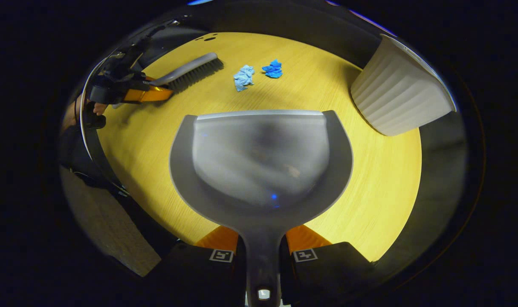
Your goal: Pick up the small broom and dustpan from the desktop, sweep the trash into the dustpan with the broom, and then empty the trash into the garbage bin.
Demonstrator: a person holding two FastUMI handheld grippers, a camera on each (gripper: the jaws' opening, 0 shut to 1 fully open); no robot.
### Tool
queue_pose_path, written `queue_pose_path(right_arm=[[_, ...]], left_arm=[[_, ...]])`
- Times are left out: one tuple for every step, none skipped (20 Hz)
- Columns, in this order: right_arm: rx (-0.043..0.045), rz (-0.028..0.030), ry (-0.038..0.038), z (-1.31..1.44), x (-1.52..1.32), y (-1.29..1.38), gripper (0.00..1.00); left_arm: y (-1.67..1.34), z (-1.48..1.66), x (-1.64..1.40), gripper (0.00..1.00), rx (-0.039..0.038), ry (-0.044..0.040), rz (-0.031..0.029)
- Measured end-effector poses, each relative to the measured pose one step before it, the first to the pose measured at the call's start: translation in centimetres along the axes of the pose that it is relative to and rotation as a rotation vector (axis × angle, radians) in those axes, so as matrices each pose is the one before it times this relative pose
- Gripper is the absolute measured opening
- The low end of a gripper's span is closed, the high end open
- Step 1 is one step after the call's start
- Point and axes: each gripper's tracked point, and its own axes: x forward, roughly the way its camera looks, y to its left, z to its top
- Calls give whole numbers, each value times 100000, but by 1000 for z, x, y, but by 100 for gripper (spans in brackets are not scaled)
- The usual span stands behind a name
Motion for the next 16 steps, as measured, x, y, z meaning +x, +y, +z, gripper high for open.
queue_pose_path(right_arm=[[835,1182,828,221,4,17,35],[111,971,802,-26,-317,-79,36],[-450,355,1342,66,-160,-132,36],[-649,-225,1450,107,2,-157,35],[-804,-128,1448,67,-23,-110,36],[-659,6,1283,148,48,-105,36],[-422,129,973,167,183,3,36],[-111,188,764,202,405,57,36],[-39,161,589,161,222,17,36],[-80,66,400,206,413,79,36],[-12,-149,162,168,251,-26,36],[-130,-138,-170,101,204,-86,35],[-162,-5,-305,153,96,-64,36],[-64,189,81,-47,73,-51,36],[-116,368,86,1,64,-18,36],[207,307,-133,85,14,-19,36]], left_arm=[[485,1218,178,25,-269,-1445,266],[508,1512,131,28,351,-2126,601],[431,1574,169,28,955,-2124,5],[126,1501,278,28,1196,-2430,-1119],[-319,1356,629,28,1479,-2494,-2076],[-232,1300,602,28,2474,-1793,-1473],[-42,697,440,28,2835,-825,-545],[-265,878,608,28,3470,-526,-715],[-386,628,738,28,3089,-205,-882],[-372,437,628,30,2578,529,-585],[-392,420,748,30,2797,895,-514],[-451,350,593,30,2127,463,-548],[-557,315,691,27,1857,345,-1049],[-631,307,558,28,1871,209,-1355],[-689,169,398,27,1732,602,-1678],[-728,125,269,27,1474,945,-1774]])
